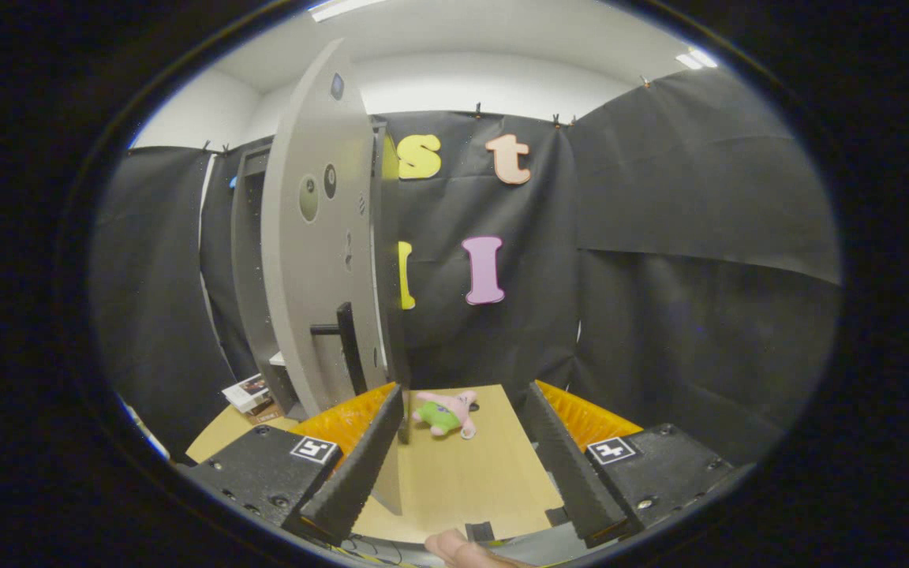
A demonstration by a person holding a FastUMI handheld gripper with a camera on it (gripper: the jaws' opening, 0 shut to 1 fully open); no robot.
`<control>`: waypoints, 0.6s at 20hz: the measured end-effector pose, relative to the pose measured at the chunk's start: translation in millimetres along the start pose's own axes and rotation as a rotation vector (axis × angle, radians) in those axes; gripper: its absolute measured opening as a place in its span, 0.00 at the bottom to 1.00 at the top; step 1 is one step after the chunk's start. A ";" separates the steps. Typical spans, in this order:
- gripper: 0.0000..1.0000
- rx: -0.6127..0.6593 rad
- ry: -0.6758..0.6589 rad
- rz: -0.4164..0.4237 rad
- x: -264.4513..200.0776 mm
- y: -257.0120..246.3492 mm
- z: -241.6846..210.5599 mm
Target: Open the shoe cabinet door, grab the shoes and put them into the shoe cabinet, then close the shoe cabinet door.
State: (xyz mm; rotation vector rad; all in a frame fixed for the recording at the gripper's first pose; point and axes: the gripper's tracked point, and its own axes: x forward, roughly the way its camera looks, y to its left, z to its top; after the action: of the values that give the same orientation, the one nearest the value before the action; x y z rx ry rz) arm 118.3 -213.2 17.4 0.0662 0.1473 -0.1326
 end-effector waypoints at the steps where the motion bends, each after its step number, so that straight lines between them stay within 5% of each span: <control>1: 1.00 0.001 0.002 0.010 6.9 -2.6 1.2; 8: 0.99 -0.001 0.026 0.205 49.3 44.3 0.8; 12: 0.98 -0.022 0.024 0.201 55.5 42.7 -0.3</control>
State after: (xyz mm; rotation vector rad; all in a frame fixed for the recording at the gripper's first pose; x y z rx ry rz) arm 178.6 -178.0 11.1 0.0603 0.1655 0.0699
